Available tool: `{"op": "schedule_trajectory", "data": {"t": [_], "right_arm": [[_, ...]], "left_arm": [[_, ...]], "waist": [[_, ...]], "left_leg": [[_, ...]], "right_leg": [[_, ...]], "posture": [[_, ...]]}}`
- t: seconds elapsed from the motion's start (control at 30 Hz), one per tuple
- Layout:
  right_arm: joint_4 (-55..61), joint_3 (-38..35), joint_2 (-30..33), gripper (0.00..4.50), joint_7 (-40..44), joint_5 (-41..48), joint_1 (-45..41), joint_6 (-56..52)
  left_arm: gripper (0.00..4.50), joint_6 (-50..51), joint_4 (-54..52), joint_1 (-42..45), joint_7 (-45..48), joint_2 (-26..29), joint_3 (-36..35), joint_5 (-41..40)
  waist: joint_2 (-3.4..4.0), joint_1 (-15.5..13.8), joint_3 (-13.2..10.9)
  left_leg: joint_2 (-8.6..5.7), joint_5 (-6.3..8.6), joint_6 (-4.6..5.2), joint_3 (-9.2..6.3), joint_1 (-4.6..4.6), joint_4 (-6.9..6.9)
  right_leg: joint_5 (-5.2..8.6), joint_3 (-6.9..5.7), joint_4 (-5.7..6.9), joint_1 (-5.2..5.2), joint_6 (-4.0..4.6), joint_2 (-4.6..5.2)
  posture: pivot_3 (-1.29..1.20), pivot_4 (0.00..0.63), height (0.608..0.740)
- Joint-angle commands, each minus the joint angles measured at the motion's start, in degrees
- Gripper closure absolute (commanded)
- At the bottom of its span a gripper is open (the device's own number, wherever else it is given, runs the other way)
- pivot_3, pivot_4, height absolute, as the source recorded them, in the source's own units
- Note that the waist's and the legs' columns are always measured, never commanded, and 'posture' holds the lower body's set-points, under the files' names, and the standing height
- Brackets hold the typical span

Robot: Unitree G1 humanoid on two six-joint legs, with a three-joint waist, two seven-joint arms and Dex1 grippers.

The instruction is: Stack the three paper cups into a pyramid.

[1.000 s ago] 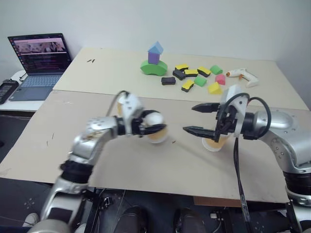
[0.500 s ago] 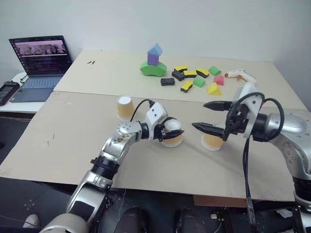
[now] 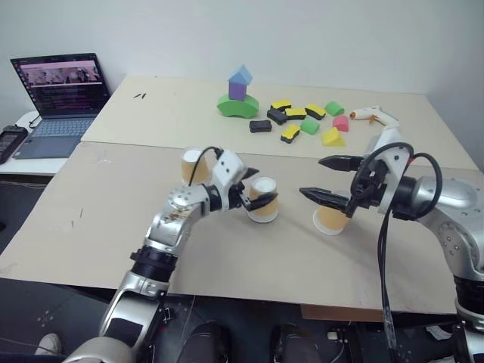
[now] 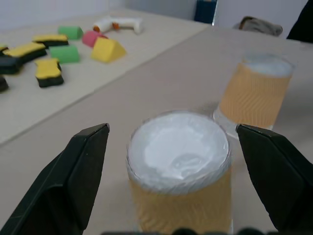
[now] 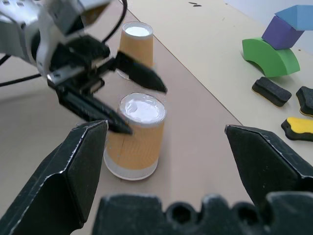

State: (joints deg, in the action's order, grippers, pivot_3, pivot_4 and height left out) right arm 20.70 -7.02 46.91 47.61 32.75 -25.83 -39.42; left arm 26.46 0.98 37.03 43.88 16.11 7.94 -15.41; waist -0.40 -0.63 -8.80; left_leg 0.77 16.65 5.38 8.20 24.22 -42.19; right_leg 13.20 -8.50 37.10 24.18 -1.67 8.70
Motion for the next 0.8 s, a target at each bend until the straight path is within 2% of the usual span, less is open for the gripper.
{"op": "schedule_trajectory", "data": {"t": [0.03,0.17,0.23,0.4,0.47,0.6,0.8], "right_arm": [[-0.14,-0.39,0.06,0.0,0.62,-0.15,-1.54,1.31],[-1.25,-0.12,-0.08,0.0,1.19,-0.38,-2.18,1.87],[-1.96,0.06,-0.15,0.0,1.48,-0.61,-2.54,2.28],[-2.6,0.17,-0.32,0.0,1.87,-0.69,-2.37,2.68],[-2.7,0.28,-0.48,0.0,1.96,-0.65,-2.39,2.68],[-2.8,0.41,-0.46,0.0,2.29,-0.68,-2.5,2.72],[-2.61,-0.01,-0.28,0.0,2.14,-0.61,-2.59,2.44]], "left_arm": [[0.08,7.5,-13.6,-3.7,-1.09,2.99,-3.33,-4.95],[0.08,13.79,-22.57,-8.56,-4.65,5.08,-6.04,-7.82],[0.08,15.56,-24.56,-11.07,-10.93,3.19,-10.33,-8.03],[0.08,9.22,-20.37,-16.43,-34.97,-1.66,-15.04,7.94],[0.08,7.29,-19.38,-19.4,-39.91,-3.22,-14.7,11.65],[0.08,3.52,-16.41,-22.91,-42.47,-5.59,-12.03,14.43],[0.08,0.6,-10.98,-21.06,-38.71,-6.36,-9.98,13.09]], "waist": [[0.0,0.12,0.0],[0.0,0.14,0.0],[0.0,0.03,0.0],[0.0,-0.07,0.0],[0.0,-0.07,0.0],[0.0,-0.51,0.0],[0.0,-0.7,0.0]], "left_leg": [[0.01,0.0,0.0,0.0,-0.02,0.03],[0.01,0.0,0.0,0.0,-0.05,0.06],[0.0,0.0,0.0,0.0,-0.05,0.03],[-0.01,0.0,0.0,-0.04,-0.13,0.01],[0.0,0.0,0.0,-0.03,-0.13,0.03],[-0.02,0.0,0.0,-0.01,-0.07,0.09],[0.0,0.01,-0.02,-0.01,-0.04,-0.01]], "right_leg": [[0.0,0.02,0.0,0.0,0.0,-0.01],[0.01,0.06,-0.01,0.0,0.0,-0.02],[0.01,0.05,0.01,-0.01,-0.01,-0.02],[0.0,0.05,0.0,-0.16,-0.01,0.0],[0.0,0.05,0.0,-0.14,0.0,-0.02],[0.0,0.01,-0.01,-0.08,0.0,-0.01],[0.0,0.01,0.03,-0.04,0.0,0.04]], "posture": [[0.0,0.15,0.695],[0.0,0.15,0.695],[0.0,0.15,0.695],[0.0,0.15,0.695],[0.0,0.15,0.695],[0.0,0.15,0.695],[0.0,0.15,0.695]]}}
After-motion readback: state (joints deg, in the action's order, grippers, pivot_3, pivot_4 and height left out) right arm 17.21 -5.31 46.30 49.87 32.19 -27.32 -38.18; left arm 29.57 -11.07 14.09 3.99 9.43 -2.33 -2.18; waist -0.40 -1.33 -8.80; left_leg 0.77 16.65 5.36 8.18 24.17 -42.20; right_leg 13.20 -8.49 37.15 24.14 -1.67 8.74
